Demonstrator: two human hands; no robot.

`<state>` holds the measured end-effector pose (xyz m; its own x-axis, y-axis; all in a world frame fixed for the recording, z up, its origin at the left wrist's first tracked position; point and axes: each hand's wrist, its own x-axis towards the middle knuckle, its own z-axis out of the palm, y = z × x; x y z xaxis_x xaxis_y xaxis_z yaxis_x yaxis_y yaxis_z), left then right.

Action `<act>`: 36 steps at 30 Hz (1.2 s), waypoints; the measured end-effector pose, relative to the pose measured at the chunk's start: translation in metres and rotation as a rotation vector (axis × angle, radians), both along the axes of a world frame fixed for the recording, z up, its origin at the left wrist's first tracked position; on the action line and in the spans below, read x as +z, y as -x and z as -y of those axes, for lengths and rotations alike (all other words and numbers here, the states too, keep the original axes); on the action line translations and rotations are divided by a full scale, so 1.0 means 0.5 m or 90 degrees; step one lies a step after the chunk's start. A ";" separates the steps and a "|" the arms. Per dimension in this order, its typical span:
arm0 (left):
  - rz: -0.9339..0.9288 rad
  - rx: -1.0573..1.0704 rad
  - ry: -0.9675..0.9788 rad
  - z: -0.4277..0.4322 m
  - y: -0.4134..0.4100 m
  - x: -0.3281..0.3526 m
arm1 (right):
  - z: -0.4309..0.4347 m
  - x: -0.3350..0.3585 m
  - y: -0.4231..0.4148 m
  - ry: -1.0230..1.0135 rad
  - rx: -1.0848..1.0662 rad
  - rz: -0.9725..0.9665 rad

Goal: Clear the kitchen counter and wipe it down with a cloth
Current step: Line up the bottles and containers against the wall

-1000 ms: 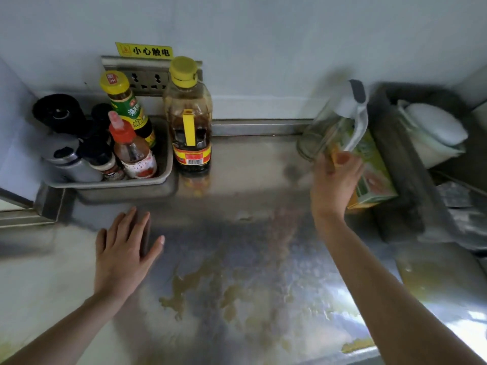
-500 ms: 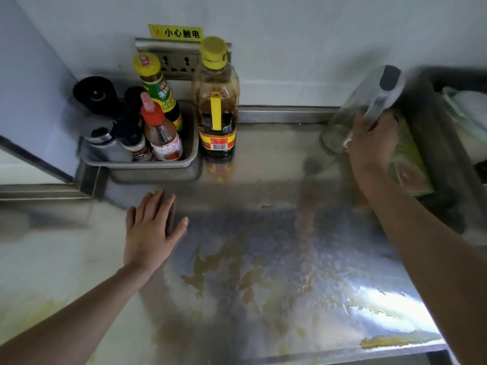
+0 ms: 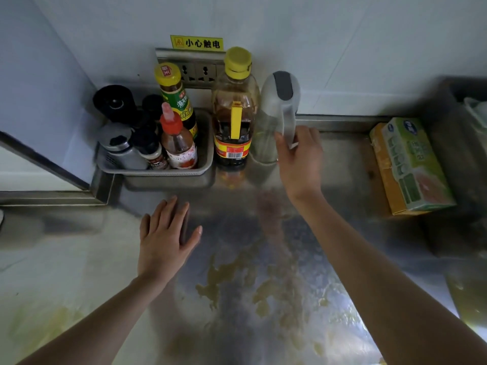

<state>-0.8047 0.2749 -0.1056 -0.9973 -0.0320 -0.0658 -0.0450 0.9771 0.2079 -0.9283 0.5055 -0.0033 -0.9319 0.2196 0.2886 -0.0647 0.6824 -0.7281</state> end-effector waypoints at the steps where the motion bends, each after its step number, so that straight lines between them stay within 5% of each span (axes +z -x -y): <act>1: -0.001 -0.001 0.001 0.000 0.000 -0.001 | 0.006 0.000 0.006 0.000 -0.002 0.004; 17: -0.028 -0.007 -0.002 -0.001 -0.001 -0.006 | 0.026 -0.004 0.019 -0.018 -0.029 0.022; 27: 0.000 -0.010 0.000 -0.009 0.011 0.030 | -0.031 0.013 -0.103 0.218 -0.045 0.285; 36: 0.104 -0.133 -0.428 -0.199 -0.050 0.139 | -0.172 -0.017 -0.426 0.312 -0.194 0.309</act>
<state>-0.7795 0.3747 -0.0361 -0.9539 0.2582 -0.1527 0.0471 0.6318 0.7737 -0.7152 0.5915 -0.0120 -0.8072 0.4849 -0.3366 0.4806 0.2089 -0.8517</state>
